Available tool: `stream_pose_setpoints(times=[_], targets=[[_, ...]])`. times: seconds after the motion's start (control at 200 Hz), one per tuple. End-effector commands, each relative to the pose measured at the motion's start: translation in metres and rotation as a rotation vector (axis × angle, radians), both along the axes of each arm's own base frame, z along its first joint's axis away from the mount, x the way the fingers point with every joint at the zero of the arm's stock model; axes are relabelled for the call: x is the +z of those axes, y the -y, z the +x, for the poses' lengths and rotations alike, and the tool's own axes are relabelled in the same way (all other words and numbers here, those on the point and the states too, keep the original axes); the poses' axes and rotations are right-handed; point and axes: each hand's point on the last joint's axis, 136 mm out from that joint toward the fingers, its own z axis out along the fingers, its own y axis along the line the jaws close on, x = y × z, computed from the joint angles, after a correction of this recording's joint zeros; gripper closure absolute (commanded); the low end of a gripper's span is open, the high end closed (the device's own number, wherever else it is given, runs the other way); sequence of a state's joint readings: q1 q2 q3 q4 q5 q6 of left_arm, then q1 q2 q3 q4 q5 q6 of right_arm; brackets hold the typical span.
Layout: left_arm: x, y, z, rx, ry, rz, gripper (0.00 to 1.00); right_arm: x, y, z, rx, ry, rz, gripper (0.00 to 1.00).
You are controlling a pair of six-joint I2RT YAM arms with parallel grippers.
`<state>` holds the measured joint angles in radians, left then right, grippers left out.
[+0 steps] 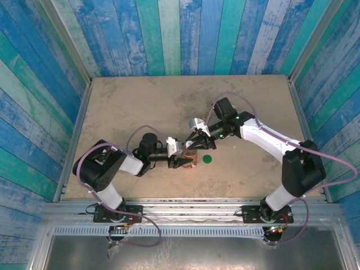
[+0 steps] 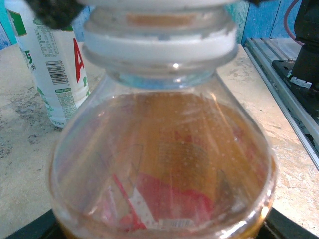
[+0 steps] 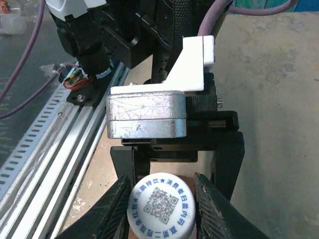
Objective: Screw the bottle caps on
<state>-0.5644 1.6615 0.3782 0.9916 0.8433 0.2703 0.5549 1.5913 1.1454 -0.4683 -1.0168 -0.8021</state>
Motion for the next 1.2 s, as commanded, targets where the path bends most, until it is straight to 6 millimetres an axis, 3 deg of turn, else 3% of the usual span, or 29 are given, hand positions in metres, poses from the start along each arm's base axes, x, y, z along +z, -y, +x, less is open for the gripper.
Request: stream_pose_setpoints(times=[0.0,0.165,0.356,0.561,0.681,0.781,0.952,1.037,1.127,1.192], targets=[[-0.026,-0.008,-0.003,0.054,-0.109,0.058,0.38,0.006,0.001,0.004,-0.028,-0.013,-0.003,0.66],[-0.014,-0.013,0.016,0.186,-0.105,-0.006,0.38,-0.002,0.003,0.013,-0.163,0.006,-0.033,0.68],[-0.005,-0.02,0.041,0.34,-0.107,-0.054,0.38,-0.012,0.013,0.04,-0.476,-0.002,-0.074,0.72],[0.007,-0.025,0.058,0.463,-0.082,-0.109,0.38,-0.031,0.013,0.032,-0.709,-0.029,-0.172,0.73],[0.009,-0.026,0.061,0.495,-0.074,-0.12,0.38,-0.042,0.029,0.038,-0.959,-0.106,-0.225,0.75],[0.01,-0.029,0.062,0.522,-0.073,-0.126,0.38,-0.044,0.042,0.038,-1.129,-0.061,-0.249,0.75],[0.012,-0.034,0.062,0.551,-0.058,-0.133,0.36,-0.04,0.036,0.038,-1.108,-0.01,-0.251,0.74],[0.016,-0.039,0.062,0.577,-0.042,-0.141,0.31,-0.038,0.032,0.041,-1.087,0.021,-0.259,0.73],[0.015,-0.041,0.062,0.58,-0.026,-0.125,0.1,-0.034,0.026,0.043,-1.062,0.04,-0.257,0.73],[0.014,-0.041,0.06,0.575,-0.021,-0.113,0.03,-0.032,0.02,0.043,-1.035,0.046,-0.251,0.74]])
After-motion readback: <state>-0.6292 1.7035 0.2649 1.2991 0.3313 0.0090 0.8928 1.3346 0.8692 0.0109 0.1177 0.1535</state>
